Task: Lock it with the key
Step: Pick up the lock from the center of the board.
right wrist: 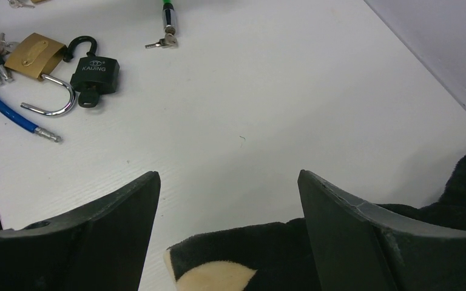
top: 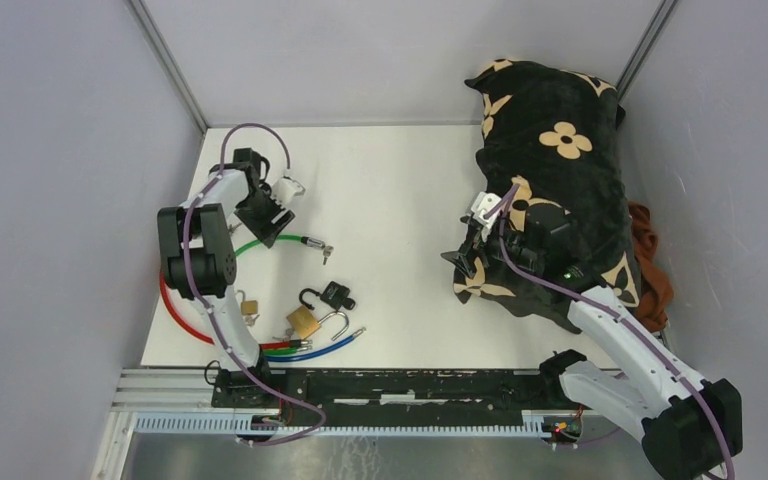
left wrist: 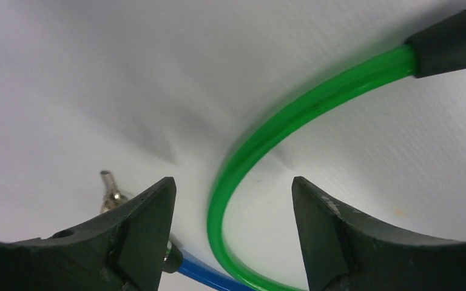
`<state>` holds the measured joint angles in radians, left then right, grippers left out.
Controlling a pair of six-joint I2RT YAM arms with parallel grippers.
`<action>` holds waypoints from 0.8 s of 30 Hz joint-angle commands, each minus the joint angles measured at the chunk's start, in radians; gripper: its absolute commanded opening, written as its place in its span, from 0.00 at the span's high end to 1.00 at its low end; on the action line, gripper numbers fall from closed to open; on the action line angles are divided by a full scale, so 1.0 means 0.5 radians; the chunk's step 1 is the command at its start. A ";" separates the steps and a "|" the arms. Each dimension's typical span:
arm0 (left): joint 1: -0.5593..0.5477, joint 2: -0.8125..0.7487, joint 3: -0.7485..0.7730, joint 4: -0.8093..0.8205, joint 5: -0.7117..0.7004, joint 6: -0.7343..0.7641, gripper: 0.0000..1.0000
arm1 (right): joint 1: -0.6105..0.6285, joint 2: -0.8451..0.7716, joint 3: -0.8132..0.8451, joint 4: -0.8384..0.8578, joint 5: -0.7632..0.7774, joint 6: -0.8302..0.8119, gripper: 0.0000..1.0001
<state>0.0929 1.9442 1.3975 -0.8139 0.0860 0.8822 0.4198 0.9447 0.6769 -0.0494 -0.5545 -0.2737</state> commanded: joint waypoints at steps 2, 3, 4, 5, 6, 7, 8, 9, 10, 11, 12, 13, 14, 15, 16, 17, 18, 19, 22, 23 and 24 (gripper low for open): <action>-0.214 0.123 -0.029 -0.272 -0.033 0.024 0.25 | 0.038 -0.058 0.076 -0.008 0.088 -0.047 0.11; -0.249 0.159 -0.052 -0.270 -0.025 0.002 0.26 | 0.042 -0.072 0.076 -0.014 0.088 -0.050 0.11; -0.262 0.188 -0.060 -0.272 0.027 -0.016 0.28 | 0.046 -0.084 0.076 -0.020 0.093 -0.056 0.11; -0.264 0.211 -0.058 -0.268 0.081 -0.036 0.30 | 0.050 -0.095 0.079 -0.034 0.098 -0.064 0.11; -0.265 0.222 -0.051 -0.262 0.125 -0.071 0.32 | 0.047 -0.103 0.080 -0.051 0.099 -0.076 0.11; -0.268 0.216 -0.053 -0.259 0.154 -0.089 0.35 | 0.051 -0.113 0.084 -0.079 0.102 -0.087 0.11; -0.275 0.192 -0.071 -0.250 0.169 -0.100 0.37 | 0.055 -0.123 0.088 -0.097 0.111 -0.101 0.11; -0.292 0.158 -0.105 -0.233 0.171 -0.097 0.39 | 0.056 -0.129 0.088 -0.114 0.120 -0.109 0.11; -0.310 0.119 -0.150 -0.212 0.162 -0.086 0.41 | 0.054 -0.139 0.083 -0.122 0.129 -0.112 0.11; -0.326 0.073 -0.201 -0.185 0.148 -0.072 0.45 | 0.054 -0.145 0.075 -0.118 0.136 -0.111 0.11; -0.343 0.033 -0.258 -0.144 0.126 -0.060 0.52 | 0.058 -0.146 0.066 -0.106 0.135 -0.102 0.11; -0.355 -0.003 -0.315 -0.104 0.098 -0.041 0.61 | 0.058 -0.144 0.054 -0.091 0.126 -0.086 0.11; -0.360 -0.037 -0.370 -0.044 0.071 -0.023 0.73 | 0.062 -0.147 0.045 -0.067 0.117 -0.071 0.11; -0.364 -0.065 -0.423 0.029 0.035 -0.017 0.88 | 0.068 -0.139 0.032 -0.040 0.099 -0.051 0.11; -0.366 -0.091 -0.467 0.099 0.000 -0.026 0.97 | 0.078 -0.129 0.022 -0.005 0.100 -0.031 0.12; -0.369 -0.119 -0.482 0.185 -0.031 -0.047 0.98 | 0.097 -0.109 0.022 0.032 0.118 0.006 0.13; -0.377 -0.169 -0.486 0.242 -0.057 -0.067 0.98 | 0.125 -0.067 0.038 0.064 0.135 0.054 0.15; -0.388 -0.238 -0.489 0.297 -0.078 -0.075 0.98 | 0.173 0.001 0.065 0.084 0.135 0.096 0.16; -0.457 -0.511 -0.526 0.433 -0.162 0.019 0.98 | 0.400 0.315 0.285 0.164 0.114 0.168 0.17; -0.489 -0.615 -0.557 0.469 -0.237 0.080 0.98 | 0.456 0.473 0.403 0.130 0.024 0.138 0.15; -0.514 -0.711 -0.588 0.491 -0.275 0.156 0.98 | 0.460 0.611 0.558 0.107 -0.103 0.127 0.15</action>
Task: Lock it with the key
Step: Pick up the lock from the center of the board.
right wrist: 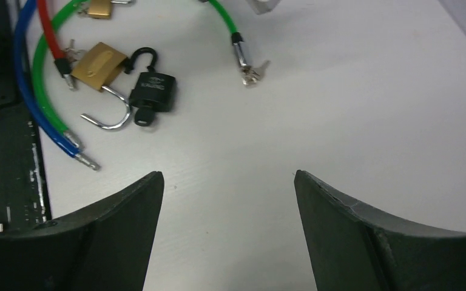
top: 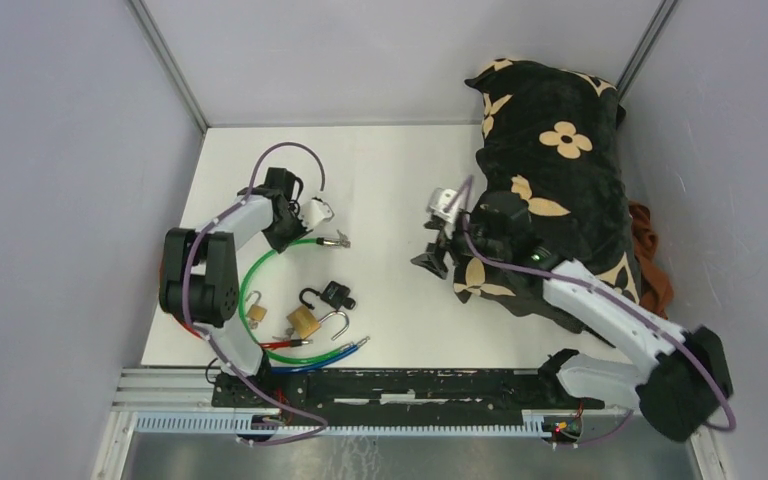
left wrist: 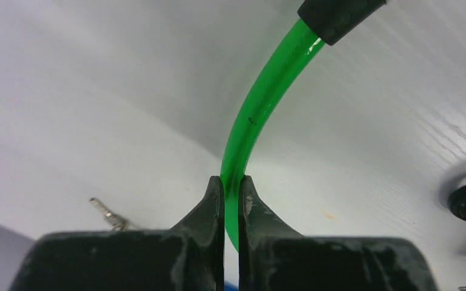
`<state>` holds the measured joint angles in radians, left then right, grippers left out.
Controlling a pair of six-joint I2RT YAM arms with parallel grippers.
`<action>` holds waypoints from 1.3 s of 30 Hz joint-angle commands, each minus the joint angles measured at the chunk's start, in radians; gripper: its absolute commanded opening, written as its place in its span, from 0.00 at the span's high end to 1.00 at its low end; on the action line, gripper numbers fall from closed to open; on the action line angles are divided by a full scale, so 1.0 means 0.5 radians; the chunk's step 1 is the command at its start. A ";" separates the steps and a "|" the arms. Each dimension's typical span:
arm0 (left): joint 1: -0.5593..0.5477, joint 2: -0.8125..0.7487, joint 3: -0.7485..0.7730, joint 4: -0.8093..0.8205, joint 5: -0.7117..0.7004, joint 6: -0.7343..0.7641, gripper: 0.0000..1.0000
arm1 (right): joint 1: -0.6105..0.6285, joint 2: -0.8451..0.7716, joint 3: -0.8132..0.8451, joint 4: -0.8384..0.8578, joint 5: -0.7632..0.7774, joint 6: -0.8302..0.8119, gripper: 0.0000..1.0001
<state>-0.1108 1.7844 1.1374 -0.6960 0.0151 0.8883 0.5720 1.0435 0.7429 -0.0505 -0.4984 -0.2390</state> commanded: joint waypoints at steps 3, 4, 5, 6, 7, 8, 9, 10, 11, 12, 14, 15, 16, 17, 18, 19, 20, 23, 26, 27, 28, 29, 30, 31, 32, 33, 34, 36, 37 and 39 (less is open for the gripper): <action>-0.176 -0.715 -0.184 0.241 -0.196 0.436 0.98 | 0.144 0.853 0.856 0.012 -0.232 0.019 0.16; -0.196 -0.809 -0.227 0.232 -0.214 0.542 0.98 | 0.140 0.989 0.986 -0.034 -0.242 -0.016 0.16; -0.219 -0.912 -0.267 0.226 -0.231 0.656 0.98 | 0.137 1.091 1.130 -0.069 -0.268 -0.028 0.16; -0.249 -1.004 -0.310 0.220 -0.238 0.763 0.98 | 0.131 1.199 1.256 -0.079 -0.303 -0.001 0.16; -0.287 -1.104 -0.353 0.209 -0.236 0.874 0.98 | 0.116 1.275 1.351 -0.073 -0.355 0.035 0.17; -0.326 -1.207 -0.403 0.205 -0.229 0.997 0.98 | 0.089 1.344 1.422 -0.050 -0.418 0.103 0.18; -0.369 -1.304 -0.458 0.220 -0.207 1.108 0.98 | 0.053 1.395 1.448 0.001 -0.479 0.171 0.18; -0.402 -1.406 -0.510 0.256 -0.169 1.224 0.98 | 0.026 1.418 1.444 0.066 -0.523 0.259 0.19; -0.431 -1.491 -0.569 0.319 -0.124 1.323 0.98 | 0.015 1.436 1.433 0.135 -0.532 0.320 0.20; -0.460 -1.574 -0.635 0.397 -0.083 1.409 0.98 | 0.022 1.457 1.444 0.130 -0.531 0.324 0.20; -0.526 -1.702 -0.775 0.627 -0.041 1.582 0.98 | 0.078 1.524 1.496 0.105 -0.559 0.350 0.21; -0.554 -1.746 -0.861 0.718 -0.040 1.637 0.98 | 0.124 1.568 1.513 0.106 -0.584 0.391 0.21; -0.580 -1.777 -0.910 0.815 -0.039 1.671 0.98 | 0.172 1.619 1.533 0.105 -0.616 0.416 0.20; -0.604 -1.799 -0.945 0.880 -0.039 1.696 0.98 | 0.202 1.663 1.560 0.104 -0.618 0.457 0.20; -0.618 -1.809 -0.962 0.914 -0.039 1.714 0.98 | 0.233 1.715 1.577 0.106 -0.618 0.475 0.20; -0.633 -1.811 -0.966 0.933 -0.039 1.714 0.98 | 0.254 1.749 1.590 0.105 -0.629 0.545 0.21; -0.647 -1.809 -0.963 0.945 -0.039 1.703 0.98 | 0.286 1.779 1.599 0.105 -0.629 0.576 0.20; -0.664 -1.798 -0.952 0.947 -0.063 1.677 0.98 | 0.387 1.822 1.619 0.105 -0.550 0.575 0.19; -0.680 -1.806 -0.958 0.947 -0.062 1.666 0.98 | 0.441 1.915 1.683 0.045 -0.491 0.606 0.21; -0.685 -1.810 -0.961 0.941 -0.059 1.668 0.98 | 0.444 1.941 1.682 0.070 -0.494 0.637 0.22; -0.690 -1.820 -0.964 0.936 -0.051 1.670 0.98 | 0.448 1.960 1.672 0.087 -0.492 0.681 0.25; -0.692 -1.828 -0.970 0.935 -0.042 1.667 0.98 | 0.455 1.968 1.668 0.142 -0.481 0.689 0.28; -0.695 -1.841 -0.971 0.931 -0.040 1.664 0.98 | 0.460 1.975 1.668 0.147 -0.451 0.691 0.36; -0.698 -1.854 -0.974 0.920 -0.039 1.659 0.98 | 0.460 1.978 1.661 0.154 -0.432 0.695 0.45; -0.699 -1.870 -0.976 0.910 0.001 1.650 0.98 | 0.460 1.975 1.649 0.180 -0.419 0.704 0.60; -0.699 -1.883 -0.973 0.893 0.029 1.635 0.98 | 0.460 1.970 1.646 0.184 -0.402 0.701 0.77; -0.699 -1.896 -0.970 0.855 0.047 1.629 0.98 | 0.457 1.959 1.643 0.180 -0.394 0.695 0.93; -0.700 -1.924 -0.929 0.717 0.099 1.568 0.98 | 0.442 1.905 1.610 0.178 -0.382 0.671 1.00; -0.700 -1.935 -0.888 0.632 0.143 1.481 0.98 | 0.427 1.858 1.586 0.178 -0.378 0.655 1.00; -0.699 -1.936 -0.759 0.507 0.218 1.171 0.63 | 0.378 1.734 1.494 0.216 -0.412 0.616 1.00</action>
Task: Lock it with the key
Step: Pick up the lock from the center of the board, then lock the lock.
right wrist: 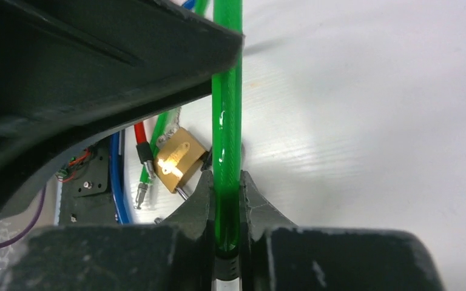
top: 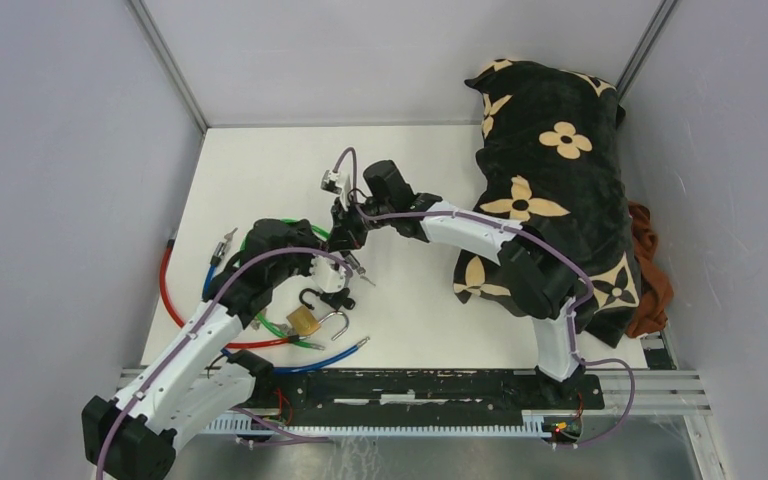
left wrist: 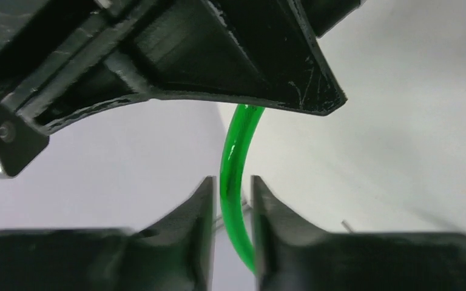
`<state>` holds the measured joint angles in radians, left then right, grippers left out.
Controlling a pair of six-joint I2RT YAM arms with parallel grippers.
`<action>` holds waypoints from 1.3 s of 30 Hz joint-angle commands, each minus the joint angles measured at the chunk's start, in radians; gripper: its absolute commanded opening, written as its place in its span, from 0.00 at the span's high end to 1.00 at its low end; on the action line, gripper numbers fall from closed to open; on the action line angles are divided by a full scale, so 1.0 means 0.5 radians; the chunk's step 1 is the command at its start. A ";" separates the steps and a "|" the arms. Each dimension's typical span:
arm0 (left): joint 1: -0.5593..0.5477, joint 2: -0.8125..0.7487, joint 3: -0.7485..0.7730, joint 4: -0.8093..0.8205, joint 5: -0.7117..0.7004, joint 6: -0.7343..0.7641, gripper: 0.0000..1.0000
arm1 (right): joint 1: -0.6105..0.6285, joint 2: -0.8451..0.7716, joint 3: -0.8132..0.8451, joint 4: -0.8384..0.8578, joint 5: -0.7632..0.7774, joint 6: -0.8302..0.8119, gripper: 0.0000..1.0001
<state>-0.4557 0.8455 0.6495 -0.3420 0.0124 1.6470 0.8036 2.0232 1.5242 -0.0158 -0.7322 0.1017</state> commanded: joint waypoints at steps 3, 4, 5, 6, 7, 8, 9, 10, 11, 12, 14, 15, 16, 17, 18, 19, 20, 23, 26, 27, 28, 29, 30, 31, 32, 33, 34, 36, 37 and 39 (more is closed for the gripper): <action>-0.009 0.005 0.461 -0.237 0.199 -1.115 0.19 | -0.180 -0.485 -0.309 0.336 -0.139 -0.123 1.00; -0.006 0.066 0.562 -0.287 0.161 -1.368 0.15 | -0.206 -0.561 -0.372 0.336 -0.185 -0.173 1.00; -0.004 0.104 0.655 -0.371 0.140 -1.599 0.13 | -0.227 -0.652 -0.414 0.303 -0.207 -0.233 1.00; -0.001 0.112 0.721 -0.450 0.158 -1.770 0.11 | -0.244 -0.724 -0.458 0.253 -0.238 -0.311 1.00; 0.002 0.073 0.744 -0.501 0.205 -1.909 0.10 | -0.267 -0.811 -0.512 0.220 -0.275 -0.356 1.00; 0.006 0.011 0.736 -0.518 0.265 -2.025 0.07 | -0.291 -0.896 -0.562 0.201 -0.339 -0.393 1.00; 0.009 -0.068 0.718 -0.521 0.318 -2.131 0.05 | -0.327 -0.971 -0.624 0.206 -0.404 -0.407 1.00; 0.009 -0.140 0.703 -0.522 0.364 -2.247 0.03 | -0.363 -1.059 -0.673 0.220 -0.436 -0.404 1.00; 0.009 -0.199 0.694 -0.528 0.413 -2.355 0.02 | -0.405 -1.149 -0.732 0.236 -0.487 -0.406 1.00; 0.007 -0.250 0.686 -0.530 0.451 -2.464 0.02 | -0.447 -1.226 -0.784 0.263 -0.531 -0.409 1.00; 0.009 -0.339 0.651 -0.491 0.466 -2.669 0.02 | -0.509 -1.406 -0.856 0.307 -0.582 -0.422 1.00; 0.008 -0.382 0.618 -0.450 0.441 -2.770 0.02 | -0.528 -1.487 -0.867 0.304 -0.590 -0.431 1.00; 0.008 -0.426 0.577 -0.412 0.429 -2.839 0.02 | -0.543 -1.547 -0.862 0.292 -0.586 -0.436 1.00; 0.010 -0.470 0.534 -0.381 0.435 -2.854 0.02 | -0.552 -1.612 -0.848 0.282 -0.582 -0.431 1.00; 0.009 -0.510 0.484 -0.344 0.443 -2.868 0.01 | -0.562 -1.668 -0.827 0.264 -0.579 -0.430 1.00; 0.009 -0.548 0.437 -0.305 0.436 -2.890 0.01 | -0.570 -1.716 -0.810 0.258 -0.576 -0.430 1.00; 0.009 -0.577 0.380 -0.269 0.431 -2.916 0.01 | -0.574 -1.767 -0.797 0.249 -0.570 -0.440 1.00; 0.009 -0.640 0.291 -0.190 0.476 -2.985 0.01 | -0.608 -1.858 -0.707 0.151 -0.536 -0.502 1.00; 0.010 -0.735 0.211 -0.118 0.508 -3.031 0.01 | -0.646 -1.891 -0.605 0.091 -0.562 -0.513 1.00; 0.007 -0.774 0.178 -0.083 0.485 -3.063 0.01 | -0.655 -1.894 -0.569 0.084 -0.584 -0.513 1.00; 0.012 -0.815 0.136 -0.037 0.465 -3.096 0.01 | -0.659 -1.898 -0.537 0.081 -0.602 -0.513 1.00; 0.014 -0.858 0.092 0.012 0.466 -3.124 0.01 | -0.663 -1.899 -0.501 0.088 -0.616 -0.504 1.00; 0.021 -0.903 0.047 0.075 0.478 -3.160 0.01 | -0.662 -1.902 -0.476 0.106 -0.637 -0.479 1.00; 0.027 -0.942 -0.003 0.130 0.499 -3.204 0.02 | -0.662 -1.902 -0.460 0.152 -0.659 -0.432 1.00; 0.028 -0.982 -0.048 0.179 0.515 -3.260 0.02 | -0.662 -1.906 -0.452 0.209 -0.676 -0.382 1.00; 0.031 -1.018 -0.093 0.231 0.529 -3.333 0.02 | -0.662 -1.908 -0.450 0.258 -0.705 -0.327 1.00; 0.035 -1.052 -0.132 0.287 0.559 -3.386 0.03 | -0.662 -1.914 -0.451 0.318 -0.721 -0.269 1.00; 0.046 -1.116 -0.206 0.411 0.634 -3.488 0.04 | -0.662 -1.921 -0.465 0.441 -0.744 -0.138 1.00; 0.045 -1.145 -0.245 0.484 0.669 -3.526 0.07 | -0.662 -1.927 -0.476 0.493 -0.757 -0.097 1.00; 0.048 -1.193 -0.360 0.651 0.748 -3.618 0.18 | -0.663 -1.941 -0.487 0.533 -0.755 -0.049 1.00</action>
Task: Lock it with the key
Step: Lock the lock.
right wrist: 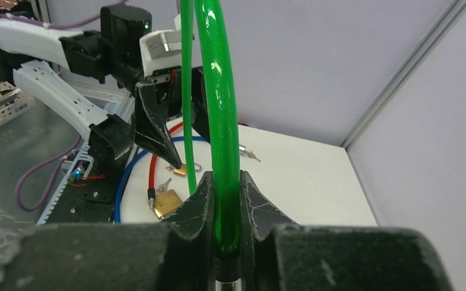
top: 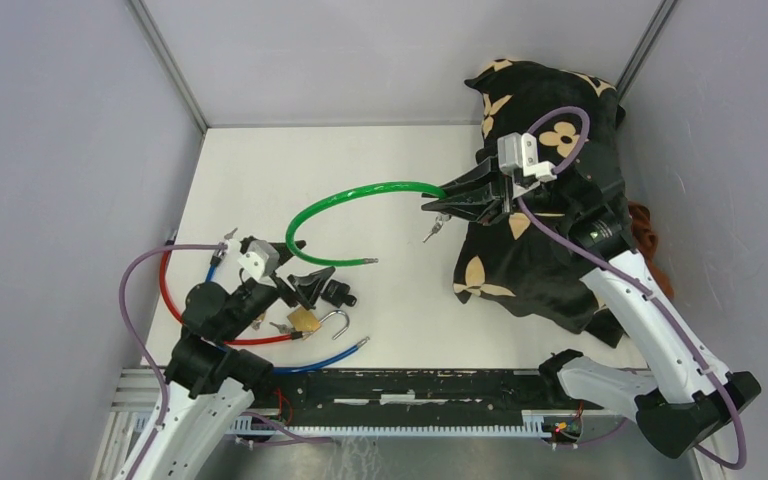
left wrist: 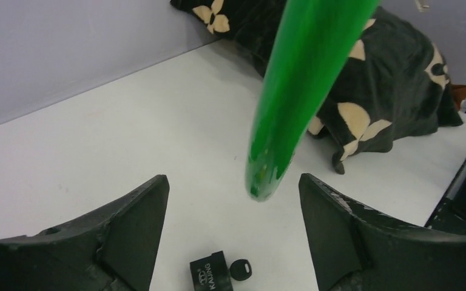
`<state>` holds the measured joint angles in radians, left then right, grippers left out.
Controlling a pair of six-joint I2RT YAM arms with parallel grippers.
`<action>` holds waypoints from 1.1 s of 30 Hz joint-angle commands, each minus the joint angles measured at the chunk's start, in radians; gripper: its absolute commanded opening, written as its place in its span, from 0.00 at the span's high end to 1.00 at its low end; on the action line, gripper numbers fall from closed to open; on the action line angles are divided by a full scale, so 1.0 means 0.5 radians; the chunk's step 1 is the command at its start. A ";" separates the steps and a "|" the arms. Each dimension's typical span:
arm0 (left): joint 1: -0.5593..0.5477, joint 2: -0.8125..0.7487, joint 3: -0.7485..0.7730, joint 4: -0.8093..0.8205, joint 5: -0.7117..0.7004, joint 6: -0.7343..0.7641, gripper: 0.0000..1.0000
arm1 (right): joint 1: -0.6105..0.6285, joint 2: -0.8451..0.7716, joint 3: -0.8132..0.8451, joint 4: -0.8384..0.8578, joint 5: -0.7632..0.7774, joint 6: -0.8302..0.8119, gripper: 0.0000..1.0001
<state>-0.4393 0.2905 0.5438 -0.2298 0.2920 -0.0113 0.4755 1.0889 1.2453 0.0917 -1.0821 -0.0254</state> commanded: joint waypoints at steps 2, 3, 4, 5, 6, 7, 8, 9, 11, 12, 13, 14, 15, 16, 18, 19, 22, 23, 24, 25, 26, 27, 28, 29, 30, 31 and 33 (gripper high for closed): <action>0.012 -0.082 -0.233 0.652 0.349 -0.402 0.26 | -0.008 -0.081 0.070 0.345 -0.056 0.241 1.00; 0.010 -0.065 -0.273 0.770 0.442 -0.463 0.28 | -0.008 -0.085 0.071 0.351 -0.049 0.254 1.00; 0.010 -0.028 -0.316 0.916 0.526 -0.557 0.28 | -0.007 -0.088 0.066 0.363 -0.048 0.274 1.00; 0.010 0.021 -0.356 1.083 0.591 -0.657 0.28 | -0.008 -0.091 0.065 0.371 -0.046 0.286 1.00; 0.011 0.090 -0.379 1.249 0.614 -0.752 0.28 | -0.007 -0.094 0.064 0.372 -0.042 0.299 1.00; 0.010 0.159 -0.396 1.352 0.622 -0.836 0.27 | -0.007 -0.095 0.058 0.381 -0.043 0.315 1.00; 0.006 0.211 -0.410 1.436 0.622 -0.885 0.26 | -0.007 -0.102 0.046 0.403 -0.047 0.335 1.00; 0.008 0.242 -0.424 1.494 0.611 -0.915 0.25 | -0.006 -0.108 0.031 0.426 -0.048 0.357 1.00; 0.009 0.279 -0.432 1.564 0.606 -0.941 0.28 | -0.009 -0.125 0.009 0.445 -0.041 0.372 1.00; 0.007 0.290 -0.426 1.574 0.618 -0.944 0.35 | -0.007 -0.131 0.002 0.445 -0.034 0.369 1.00; 0.006 0.294 -0.425 1.574 0.622 -0.948 0.48 | -0.006 -0.132 -0.004 0.445 -0.036 0.368 1.00; 0.008 0.294 -0.427 1.576 0.627 -0.960 0.75 | -0.009 -0.132 -0.012 0.449 -0.030 0.375 1.00; 0.008 0.293 -0.431 1.571 0.630 -0.978 0.94 | -0.007 -0.132 -0.021 0.475 -0.021 0.388 1.00; 0.007 0.293 -0.431 1.565 0.634 -1.012 0.97 | -0.007 -0.134 -0.045 0.503 -0.011 0.409 1.00; 0.007 0.291 -0.397 1.563 0.642 -1.139 0.98 | -0.008 -0.140 -0.113 0.565 0.064 0.452 1.00; 0.007 0.288 -0.354 1.564 0.631 -1.192 0.98 | -0.004 -0.139 -0.157 0.596 0.115 0.477 1.00; 0.006 0.312 -0.114 1.588 0.579 -1.269 0.98 | 0.082 -0.105 -0.398 0.970 0.263 0.719 1.00; 0.005 0.330 -0.039 1.617 0.570 -1.288 0.98 | 0.166 -0.075 -0.497 1.188 0.302 0.811 1.00; 0.004 0.349 0.025 1.627 0.565 -1.313 0.98 | 0.246 -0.039 -0.545 1.407 0.328 0.896 1.00; 0.004 0.360 0.075 1.629 0.565 -1.342 0.98 | 0.334 0.023 -0.543 1.535 0.328 0.938 1.00; 0.003 0.366 0.114 1.613 0.577 -1.374 0.98 | 0.390 0.081 -0.513 1.635 0.297 0.993 1.00; 0.003 0.367 0.141 1.591 0.598 -1.416 0.98 | 0.433 0.148 -0.498 1.849 0.246 1.106 1.00; 0.004 0.365 0.164 1.559 0.638 -1.449 0.98 | 0.447 0.215 -0.498 2.083 0.215 1.244 1.00; 0.004 0.358 0.186 1.531 0.684 -1.461 0.98 | 0.446 0.274 -0.479 2.305 0.177 1.417 1.00; 0.001 0.341 0.204 1.504 0.722 -1.439 0.98 | 0.448 0.335 -0.436 2.391 0.143 1.495 1.00; 0.002 0.317 0.216 1.464 0.747 -1.392 0.98 | 0.453 0.370 -0.398 2.350 0.127 1.501 1.00; 0.004 0.272 0.227 1.421 0.755 -1.268 0.98 | 0.483 0.404 -0.383 2.230 0.164 1.398 1.00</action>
<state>-0.4381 0.4603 0.6113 0.4911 0.6125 -0.6613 0.7006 1.2633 0.9958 1.0187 -0.9852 0.5774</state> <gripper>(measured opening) 0.198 0.146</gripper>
